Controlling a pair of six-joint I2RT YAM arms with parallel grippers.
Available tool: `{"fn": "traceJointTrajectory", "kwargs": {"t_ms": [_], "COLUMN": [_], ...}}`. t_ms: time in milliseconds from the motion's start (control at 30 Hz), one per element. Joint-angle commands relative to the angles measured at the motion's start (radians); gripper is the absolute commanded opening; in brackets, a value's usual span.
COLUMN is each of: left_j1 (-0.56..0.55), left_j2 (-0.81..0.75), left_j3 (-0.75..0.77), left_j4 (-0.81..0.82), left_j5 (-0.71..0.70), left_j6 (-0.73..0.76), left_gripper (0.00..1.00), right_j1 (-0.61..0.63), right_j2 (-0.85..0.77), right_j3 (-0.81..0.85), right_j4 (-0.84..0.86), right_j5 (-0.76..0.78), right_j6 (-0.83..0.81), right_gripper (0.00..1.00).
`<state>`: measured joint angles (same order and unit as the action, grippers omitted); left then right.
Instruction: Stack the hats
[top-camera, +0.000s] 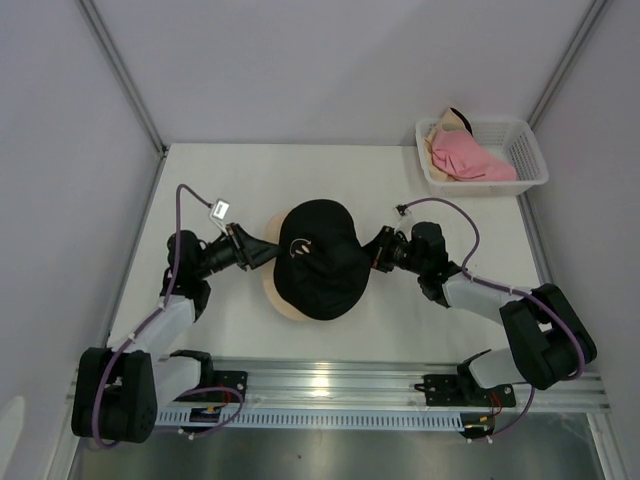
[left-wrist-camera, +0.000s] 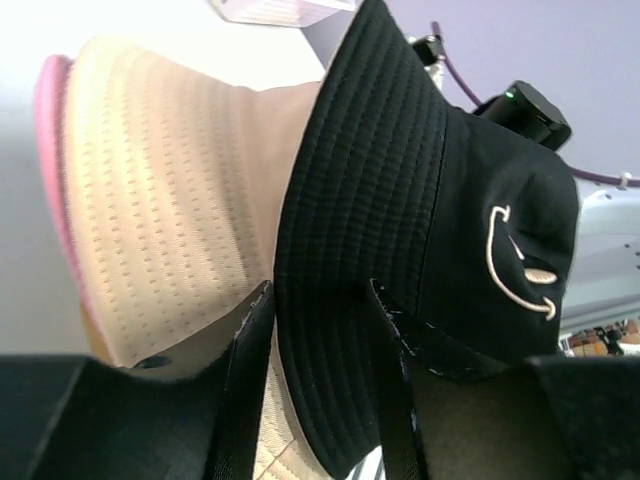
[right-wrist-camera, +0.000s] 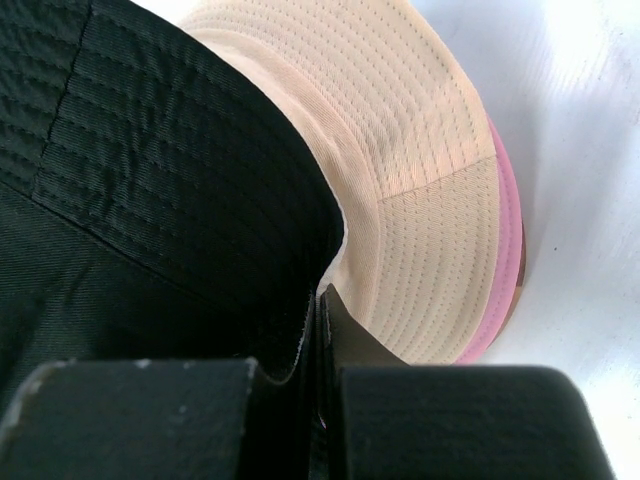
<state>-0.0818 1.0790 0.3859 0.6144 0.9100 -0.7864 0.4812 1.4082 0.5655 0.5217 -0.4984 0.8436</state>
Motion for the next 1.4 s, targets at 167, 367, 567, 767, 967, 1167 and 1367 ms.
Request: {"fn": "traceJointTrajectory", "kwargs": {"t_ms": [167,367,567,767,967,1167,1367], "left_j1": [0.001,0.001,0.001,0.001,-0.001,-0.004,-0.015], "left_j2": [-0.018,0.090,0.119,-0.043,-0.266,-0.315,-0.304], "left_j3": [0.028,0.030,0.028,0.042,0.200,0.300,0.183], "left_j4": [0.034,0.174,0.229,0.030,-0.668,-0.923,-0.875], "left_j5": [0.078,0.124,0.095,-0.032,-0.471,-0.583,-0.602], "left_j6": [0.026,-0.028,-0.077,-0.085,-0.014,0.009,-0.028], "left_gripper": [0.67,0.55,0.01,0.01,0.01,0.01,0.01], "right_j1": [0.008,0.008,0.008,0.008,-0.007,0.003,-0.001], "right_j2": [0.014,0.012,-0.003,-0.051,-0.054,-0.064,-0.034], "right_j3": [0.039,0.045,0.048,0.091,0.200,0.260,0.203], "right_j4": [0.003,-0.002,-0.031,-0.211,-0.471,-0.545,-0.470], "right_j5": [-0.009,-0.014,0.001,0.056,0.055,0.058,0.067], "right_j6": [-0.023,-0.026,-0.026,-0.014,0.034,0.031,0.029], "right_gripper": [0.00,0.00,0.00,0.00,0.00,0.00,0.00]}}
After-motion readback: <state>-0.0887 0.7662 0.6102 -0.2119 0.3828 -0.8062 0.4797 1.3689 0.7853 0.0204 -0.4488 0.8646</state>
